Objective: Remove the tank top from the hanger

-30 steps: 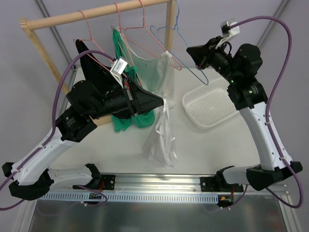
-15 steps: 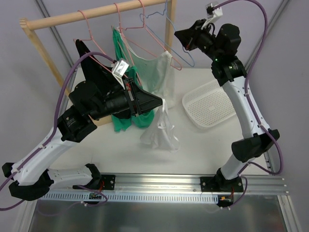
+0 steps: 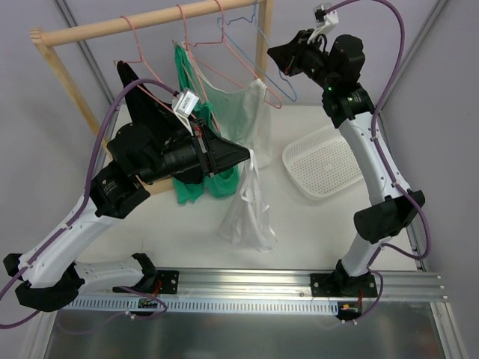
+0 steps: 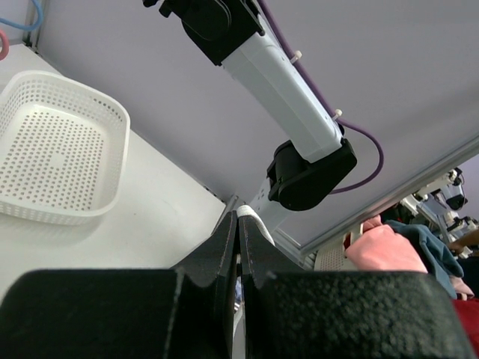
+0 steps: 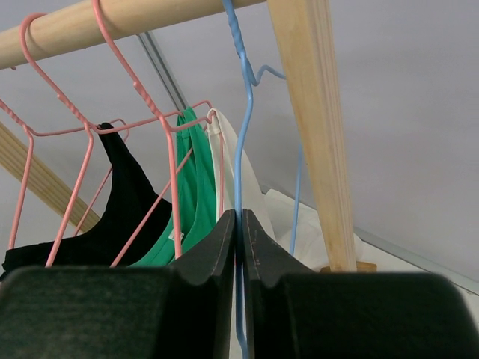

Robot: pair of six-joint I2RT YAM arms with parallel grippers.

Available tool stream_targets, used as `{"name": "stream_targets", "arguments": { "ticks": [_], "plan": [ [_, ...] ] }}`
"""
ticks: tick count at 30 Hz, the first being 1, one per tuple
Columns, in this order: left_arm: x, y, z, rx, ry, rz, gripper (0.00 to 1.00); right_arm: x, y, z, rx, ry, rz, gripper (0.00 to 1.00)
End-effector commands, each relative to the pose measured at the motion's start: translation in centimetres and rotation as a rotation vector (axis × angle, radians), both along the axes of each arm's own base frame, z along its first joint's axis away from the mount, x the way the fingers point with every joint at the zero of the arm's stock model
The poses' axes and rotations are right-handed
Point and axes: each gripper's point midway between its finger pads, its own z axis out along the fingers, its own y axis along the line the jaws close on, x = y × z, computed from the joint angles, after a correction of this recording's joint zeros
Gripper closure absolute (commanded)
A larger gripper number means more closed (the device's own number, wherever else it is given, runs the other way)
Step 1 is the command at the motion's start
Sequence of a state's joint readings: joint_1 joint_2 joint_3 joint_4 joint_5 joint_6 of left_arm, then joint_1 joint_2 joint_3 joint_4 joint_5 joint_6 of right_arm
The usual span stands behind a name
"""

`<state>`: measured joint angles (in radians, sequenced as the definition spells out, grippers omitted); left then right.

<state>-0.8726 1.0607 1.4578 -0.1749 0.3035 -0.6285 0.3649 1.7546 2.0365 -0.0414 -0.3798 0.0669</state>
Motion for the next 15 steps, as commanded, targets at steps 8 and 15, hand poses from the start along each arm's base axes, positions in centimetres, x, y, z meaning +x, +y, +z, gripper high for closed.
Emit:
{"name": "stream_targets", "arguments": {
  "ticks": [8,15],
  "plan": [
    [0.3,0.0,2.5,-0.032,-0.070,-0.002,1.00,-3.4,-2.9,4.4,0.051,-0.106,-0.029,0.85],
    [0.5,-0.1,3.0,-0.036,-0.079,0.001,1.00,-6.0,-4.7,7.3,0.071,-0.170,-0.045,0.55]
  ]
}}
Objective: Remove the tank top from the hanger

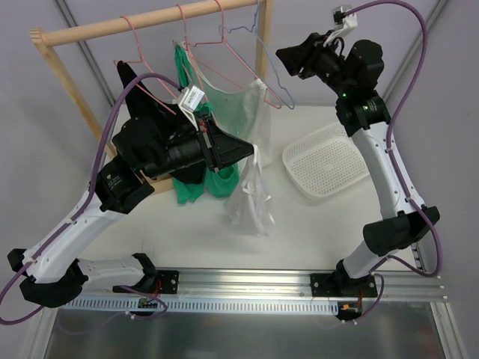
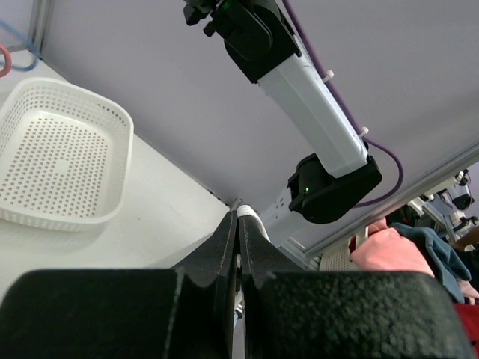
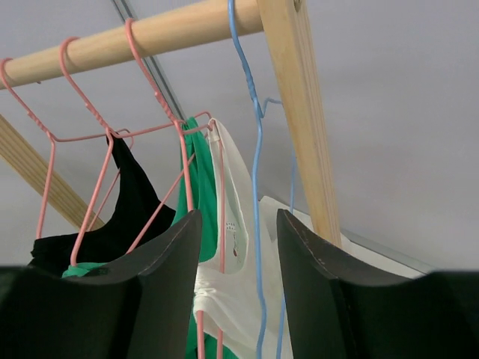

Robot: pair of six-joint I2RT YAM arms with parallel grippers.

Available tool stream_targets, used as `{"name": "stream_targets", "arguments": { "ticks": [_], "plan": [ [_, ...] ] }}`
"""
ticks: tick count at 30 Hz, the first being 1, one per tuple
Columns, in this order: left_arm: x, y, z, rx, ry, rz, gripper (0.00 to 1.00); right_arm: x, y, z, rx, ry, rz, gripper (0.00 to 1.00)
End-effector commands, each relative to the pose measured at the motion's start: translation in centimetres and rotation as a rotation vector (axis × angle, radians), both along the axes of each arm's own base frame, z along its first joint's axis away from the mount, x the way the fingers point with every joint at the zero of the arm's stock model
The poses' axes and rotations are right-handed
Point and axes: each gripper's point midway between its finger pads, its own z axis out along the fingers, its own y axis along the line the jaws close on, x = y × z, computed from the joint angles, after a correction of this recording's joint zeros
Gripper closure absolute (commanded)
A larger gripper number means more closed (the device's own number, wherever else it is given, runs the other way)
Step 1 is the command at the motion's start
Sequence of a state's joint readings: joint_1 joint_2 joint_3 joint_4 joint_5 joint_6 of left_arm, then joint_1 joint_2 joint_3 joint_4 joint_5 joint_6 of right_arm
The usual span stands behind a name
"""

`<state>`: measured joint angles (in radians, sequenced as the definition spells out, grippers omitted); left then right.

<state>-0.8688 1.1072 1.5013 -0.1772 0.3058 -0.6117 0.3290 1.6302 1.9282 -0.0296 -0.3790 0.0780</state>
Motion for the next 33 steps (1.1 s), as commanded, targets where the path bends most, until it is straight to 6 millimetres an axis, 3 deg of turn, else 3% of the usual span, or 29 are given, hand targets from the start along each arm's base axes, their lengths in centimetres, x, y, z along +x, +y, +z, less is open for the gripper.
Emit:
{"name": "stream_targets", "arguments": {
  "ticks": [1,6,7,9,11,16,20,25,33],
  "plan": [
    [-0.4,0.7,2.9,-0.050,-0.070,-0.001,1.00,-4.0,-2.4,6.2,0.052,-0.161,-0.014,0.50],
    [-0.4,0.6,3.1,-0.052,-0.072,-0.005,1.00,-7.9,-4.3,7.4,0.063,-0.193,-0.007,0.36],
    [-0.5,0.7,3.3,-0.057,-0.076,-0.005,1.00,-10.4,-4.6,8.3,0.060,-0.227,0.025,0.34],
    [-0.5,0.8,3.6,-0.063,-0.076,-0.004,1.00,-11.9,-4.4,6.8,0.042,-0.204,0.070,0.30],
    [-0.5,0.8,4.1,-0.072,-0.082,-0.004,1.00,-15.2,-3.8,5.3,0.012,-0.206,0.167,0.23],
    [-1.1,1.1,5.9,-0.107,-0.091,-0.023,1.00,-22.1,-1.9,1.8,-0.031,-0.149,0.469,0.22],
    [-1.3,1.0,6.9,-0.128,-0.087,-0.035,1.00,-24.9,-1.2,0.1,0.041,0.016,0.586,0.23],
    [-1.6,0.1,8.0,-0.149,-0.051,-0.085,1.00,-28.6,-0.4,-0.8,0.032,-0.040,0.640,0.21],
    [-1.6,-0.9,9.9,-0.174,-0.056,-0.128,1.00,-31.1,0.8,-2.3,0.044,-0.018,0.725,0.20]
  ]
}}
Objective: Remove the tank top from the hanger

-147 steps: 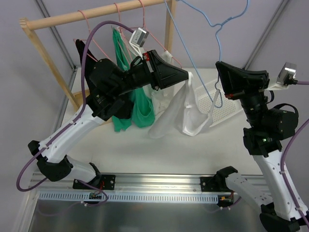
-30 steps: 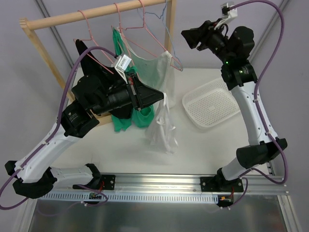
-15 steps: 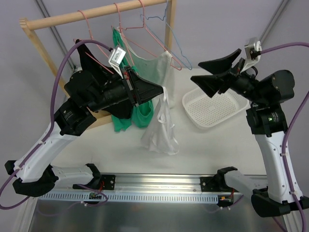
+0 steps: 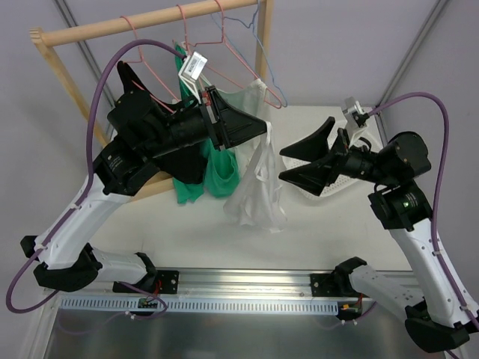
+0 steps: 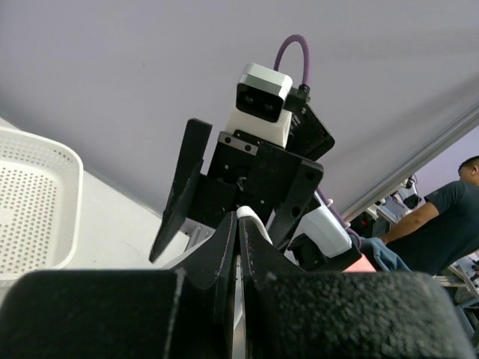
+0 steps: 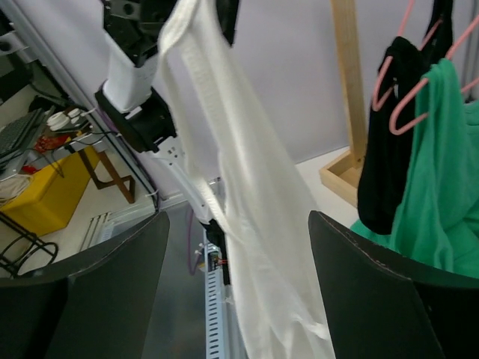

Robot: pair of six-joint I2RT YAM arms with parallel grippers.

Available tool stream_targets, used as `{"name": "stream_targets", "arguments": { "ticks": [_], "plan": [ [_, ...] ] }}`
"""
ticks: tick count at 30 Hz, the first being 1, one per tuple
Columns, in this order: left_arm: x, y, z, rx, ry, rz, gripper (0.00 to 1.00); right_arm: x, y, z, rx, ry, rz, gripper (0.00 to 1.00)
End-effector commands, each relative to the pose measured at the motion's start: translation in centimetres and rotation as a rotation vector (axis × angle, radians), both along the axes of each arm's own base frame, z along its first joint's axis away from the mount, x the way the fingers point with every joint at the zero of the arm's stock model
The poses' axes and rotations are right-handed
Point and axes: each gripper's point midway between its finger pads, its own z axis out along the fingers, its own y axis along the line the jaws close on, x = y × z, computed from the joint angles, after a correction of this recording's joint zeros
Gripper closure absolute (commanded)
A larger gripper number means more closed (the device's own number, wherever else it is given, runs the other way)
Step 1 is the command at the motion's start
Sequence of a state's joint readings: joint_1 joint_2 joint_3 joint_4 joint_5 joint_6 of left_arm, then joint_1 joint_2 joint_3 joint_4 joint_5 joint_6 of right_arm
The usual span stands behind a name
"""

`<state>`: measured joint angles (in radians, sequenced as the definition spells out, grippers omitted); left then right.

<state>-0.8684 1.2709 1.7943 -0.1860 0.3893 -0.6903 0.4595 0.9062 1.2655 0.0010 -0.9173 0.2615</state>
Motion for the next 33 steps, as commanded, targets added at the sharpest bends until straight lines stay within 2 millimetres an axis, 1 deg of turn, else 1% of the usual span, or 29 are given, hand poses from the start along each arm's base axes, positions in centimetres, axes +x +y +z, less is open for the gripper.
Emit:
{"name": "stream_targets", "arguments": {
  "ticks": [1,4,6,10,11,13,15,16,17,18,19,20,22,28,29,31,32,33],
  "plan": [
    [-1.0,0.8,3.0,-0.069,-0.040,-0.032,1.00,-2.1,0.3,1.2,0.037,-0.031,0.058,0.20],
    [-0.9,0.5,3.3,-0.073,-0.035,-0.036,1.00,-2.3,1.1,0.7,0.032,-0.008,0.085,0.21],
    [-1.0,0.2,3.4,-0.074,-0.025,-0.053,1.00,-2.1,1.4,0.2,0.030,-0.009,0.073,0.21],
    [-1.7,0.1,4.1,-0.084,-0.036,-0.091,1.00,-1.2,1.8,-0.2,0.039,-0.037,0.002,0.22],
    [-1.8,0.0,4.1,-0.084,-0.034,-0.098,1.00,-0.6,1.8,-0.1,0.042,-0.057,-0.035,0.21],
    [-2.0,0.1,4.2,-0.087,-0.035,-0.108,1.00,0.0,1.8,0.0,0.044,-0.067,-0.064,0.21],
    [-2.2,0.2,4.3,-0.088,-0.032,-0.113,1.00,0.2,1.9,0.1,0.040,-0.074,-0.065,0.25],
    [-2.4,0.2,4.3,-0.087,-0.034,-0.123,1.00,0.2,2.1,0.1,0.039,-0.073,-0.059,0.36],
    [-2.5,0.2,4.3,-0.086,-0.034,-0.129,1.00,0.4,2.4,0.2,0.034,-0.067,-0.049,0.42],
    [-2.5,0.1,4.2,-0.085,-0.032,-0.135,1.00,0.4,2.6,0.1,0.031,-0.059,-0.038,0.51],
    [-2.6,0.1,4.3,-0.084,-0.035,-0.139,1.00,0.3,2.8,0.1,0.029,-0.056,-0.024,0.71],
    [-2.8,0.0,4.3,-0.084,-0.039,-0.148,1.00,0.5,3.1,-0.1,0.022,-0.042,-0.014,0.82],
    [-2.9,0.1,4.3,-0.084,-0.051,-0.145,1.00,0.3,3.2,0.2,0.025,-0.040,-0.002,1.00],
    [-2.7,0.1,4.0,-0.078,-0.051,-0.133,1.00,0.0,2.9,1.0,0.042,-0.047,-0.011,1.00],
    [-2.6,0.1,3.8,-0.076,-0.049,-0.128,0.98,0.0,2.8,1.3,0.048,-0.051,-0.015,1.00],
    [-2.3,0.3,3.4,-0.069,-0.052,-0.105,0.88,-0.3,2.6,1.8,0.058,-0.055,-0.015,1.00],
    [-2.1,0.3,3.1,-0.065,-0.052,-0.093,0.81,-0.5,2.4,2.4,0.067,-0.061,-0.018,1.00],
    [-2.3,0.8,3.4,-0.073,-0.063,-0.078,0.76,-0.5,2.2,2.6,0.071,-0.066,-0.026,1.00]
  ]
}}
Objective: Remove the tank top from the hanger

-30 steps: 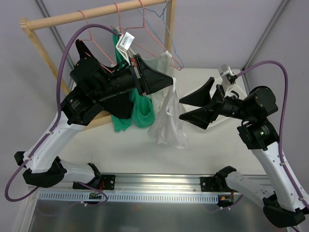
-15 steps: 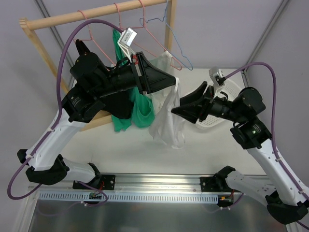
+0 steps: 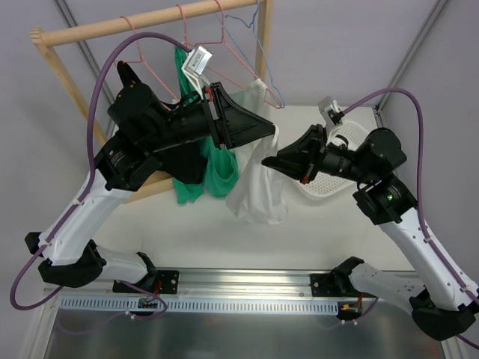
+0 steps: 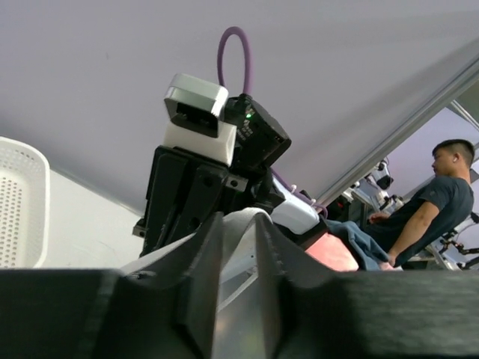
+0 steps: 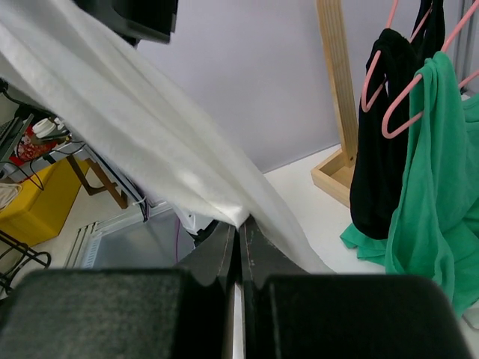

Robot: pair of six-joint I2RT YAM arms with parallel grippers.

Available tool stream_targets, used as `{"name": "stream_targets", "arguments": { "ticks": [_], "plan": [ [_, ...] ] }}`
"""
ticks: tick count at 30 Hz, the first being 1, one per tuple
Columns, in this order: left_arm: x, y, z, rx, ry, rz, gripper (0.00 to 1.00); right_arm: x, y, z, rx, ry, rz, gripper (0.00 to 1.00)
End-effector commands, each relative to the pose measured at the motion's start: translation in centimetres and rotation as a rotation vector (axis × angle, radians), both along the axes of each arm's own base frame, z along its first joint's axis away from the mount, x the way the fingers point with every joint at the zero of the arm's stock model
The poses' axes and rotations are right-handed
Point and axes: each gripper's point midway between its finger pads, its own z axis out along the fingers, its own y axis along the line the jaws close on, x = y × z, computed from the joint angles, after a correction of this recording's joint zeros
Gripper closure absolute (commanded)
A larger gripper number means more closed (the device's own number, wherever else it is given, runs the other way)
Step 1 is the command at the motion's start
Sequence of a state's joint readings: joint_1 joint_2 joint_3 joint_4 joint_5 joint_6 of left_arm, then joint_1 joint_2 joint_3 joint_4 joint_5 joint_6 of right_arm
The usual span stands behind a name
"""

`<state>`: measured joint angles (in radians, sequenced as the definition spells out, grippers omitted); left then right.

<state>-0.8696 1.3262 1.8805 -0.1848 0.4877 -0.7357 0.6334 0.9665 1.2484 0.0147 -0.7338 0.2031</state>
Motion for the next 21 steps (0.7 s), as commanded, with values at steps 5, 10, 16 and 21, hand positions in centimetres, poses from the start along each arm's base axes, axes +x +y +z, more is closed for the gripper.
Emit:
{"name": "stream_targets", "arguments": {
  "ticks": [5,10,16,21],
  "plan": [
    [0.0,2.5,0.8,-0.047,-0.057,0.113,0.46,-1.0,-2.9,4.1,0.056,-0.116,-0.128,1.00],
    [0.6,4.3,-0.4,-0.049,-0.040,0.210,0.13,0.2,-4.6,4.3,0.048,-0.151,-0.265,1.00],
    [0.8,7.1,-1.2,-0.061,-0.052,0.328,0.09,2.7,-8.6,4.9,0.033,-0.194,-0.555,1.00],
    [0.4,8.1,-1.8,-0.063,-0.053,0.349,0.09,5.9,-12.6,4.5,-0.030,-0.211,-0.834,1.00]
  ]
}}
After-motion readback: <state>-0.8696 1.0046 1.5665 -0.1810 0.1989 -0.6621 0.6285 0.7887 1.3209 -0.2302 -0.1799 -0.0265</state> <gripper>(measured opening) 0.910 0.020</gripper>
